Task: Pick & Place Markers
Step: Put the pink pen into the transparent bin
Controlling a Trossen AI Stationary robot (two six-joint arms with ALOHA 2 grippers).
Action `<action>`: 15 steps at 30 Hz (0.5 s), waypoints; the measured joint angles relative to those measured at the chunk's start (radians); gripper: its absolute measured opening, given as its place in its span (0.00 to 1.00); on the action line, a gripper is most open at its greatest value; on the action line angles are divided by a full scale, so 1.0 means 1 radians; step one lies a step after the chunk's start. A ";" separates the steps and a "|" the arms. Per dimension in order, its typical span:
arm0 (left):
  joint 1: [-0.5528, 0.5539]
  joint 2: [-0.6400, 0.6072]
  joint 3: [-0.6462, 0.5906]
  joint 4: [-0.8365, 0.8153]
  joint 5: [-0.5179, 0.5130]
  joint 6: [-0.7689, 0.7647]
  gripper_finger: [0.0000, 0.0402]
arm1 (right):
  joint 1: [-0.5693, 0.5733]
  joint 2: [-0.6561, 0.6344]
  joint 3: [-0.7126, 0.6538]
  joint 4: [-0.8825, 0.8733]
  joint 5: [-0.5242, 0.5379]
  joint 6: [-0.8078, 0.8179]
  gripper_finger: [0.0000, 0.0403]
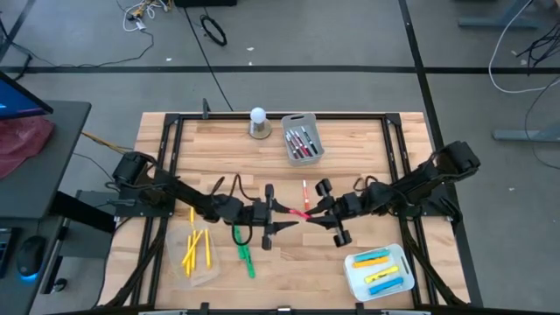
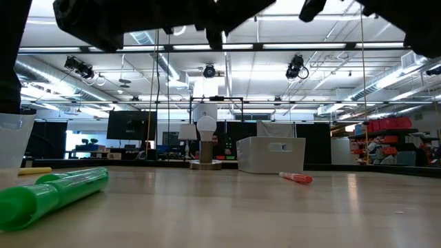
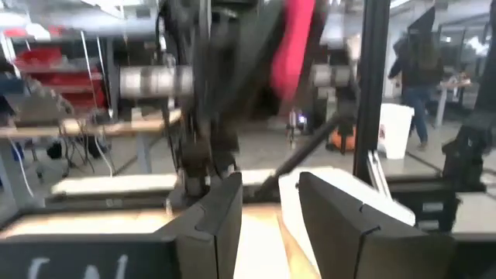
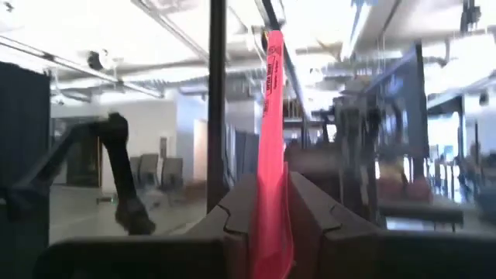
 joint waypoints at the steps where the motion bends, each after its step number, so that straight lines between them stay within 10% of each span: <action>1: 0.004 0.003 -0.002 -0.006 0.005 -0.010 0.35 | 0.000 -0.008 -0.005 -0.010 -0.002 -0.008 0.12; 15: 0.004 0.000 0.033 0.038 0.030 0.024 0.61 | -0.001 -0.016 -0.025 -0.206 0.060 -0.003 0.12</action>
